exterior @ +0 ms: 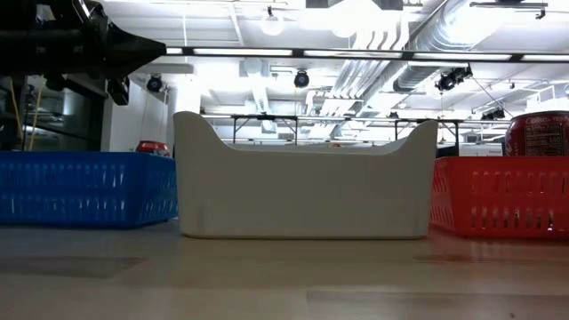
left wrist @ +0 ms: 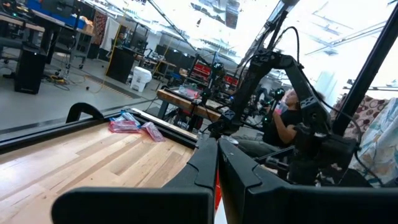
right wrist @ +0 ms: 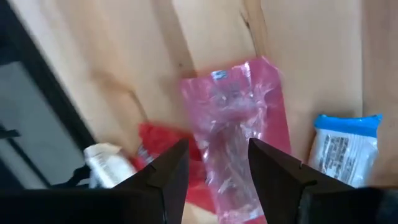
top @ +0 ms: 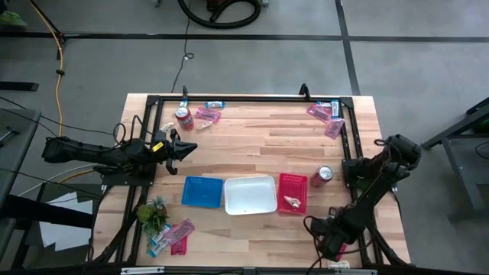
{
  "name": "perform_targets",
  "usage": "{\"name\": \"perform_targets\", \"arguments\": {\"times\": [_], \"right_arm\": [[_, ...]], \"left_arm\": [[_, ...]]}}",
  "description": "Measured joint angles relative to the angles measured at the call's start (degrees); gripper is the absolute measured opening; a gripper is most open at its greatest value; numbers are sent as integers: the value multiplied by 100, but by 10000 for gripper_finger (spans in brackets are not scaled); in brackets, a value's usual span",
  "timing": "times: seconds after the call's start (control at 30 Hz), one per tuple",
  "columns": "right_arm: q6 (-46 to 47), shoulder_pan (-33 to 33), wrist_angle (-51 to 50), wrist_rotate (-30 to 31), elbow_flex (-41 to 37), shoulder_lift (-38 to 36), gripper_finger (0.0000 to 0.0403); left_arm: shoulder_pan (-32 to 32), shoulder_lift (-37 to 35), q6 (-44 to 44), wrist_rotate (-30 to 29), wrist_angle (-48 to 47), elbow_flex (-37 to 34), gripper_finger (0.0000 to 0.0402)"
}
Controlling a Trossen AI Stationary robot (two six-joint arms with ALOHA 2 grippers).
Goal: Sort candy
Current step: Put the pink candy into the white bin
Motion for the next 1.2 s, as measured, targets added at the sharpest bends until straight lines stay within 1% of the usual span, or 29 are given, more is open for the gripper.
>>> {"name": "perform_targets", "arguments": {"times": [0.37, 0.43, 0.47, 0.53, 0.57, 0.6, 0.7, 0.77, 0.83, 0.93, 1.03, 1.13, 1.2], "right_arm": [[-134, 28, -30, 24, 33, 808, 154], [-138, 27, -53, 33, 37, 843, 135], [-152, 27, -63, 43, 41, 843, 116], [-270, 31, -214, 153, 119, 773, 59], [-396, 34, -329, 234, 189, 714, 32], [-545, 43, -475, 410, 266, 643, 19], [-779, 24, -1250, 930, 692, 262, 22], [-998, 23, -1640, 1290, 1001, -62, 12], [-1265, 34, -1916, 1816, 1177, -385, 5], [-1511, -29, -1765, 2658, 1318, -934, 6], [-2058, -157, -1459, 3137, 1266, -1362, 3], [-2798, -318, -828, 3232, 1201, -1696, 3], [-3369, -484, -400, 3151, 1189, -1752, 2]], "left_arm": [[0, -1, -2, 0, 0, -1, 1], [0, 1, -1, 0, 1, -1, 1], [0, -1, 0, 0, 1, -1, 1], [1, 1, 0, 0, 0, 0, 1], [-1, -1, -2, -2, 0, -2, 1], [0, -1, 0, 0, 0, -2, 1], [0, 0, 0, 0, 0, 0, 1], [0, -1, -1, 0, 0, 0, 1], [-1, 1, -2, 0, 0, 0, 1], [1, 1, -2, 0, 0, 0, 0], [-1, 1, -1, 0, 0, 0, 0], [1, 1, -2, 0, 0, 0, 0], [1, 1, -1, 0, 0, -1, 0]]}}
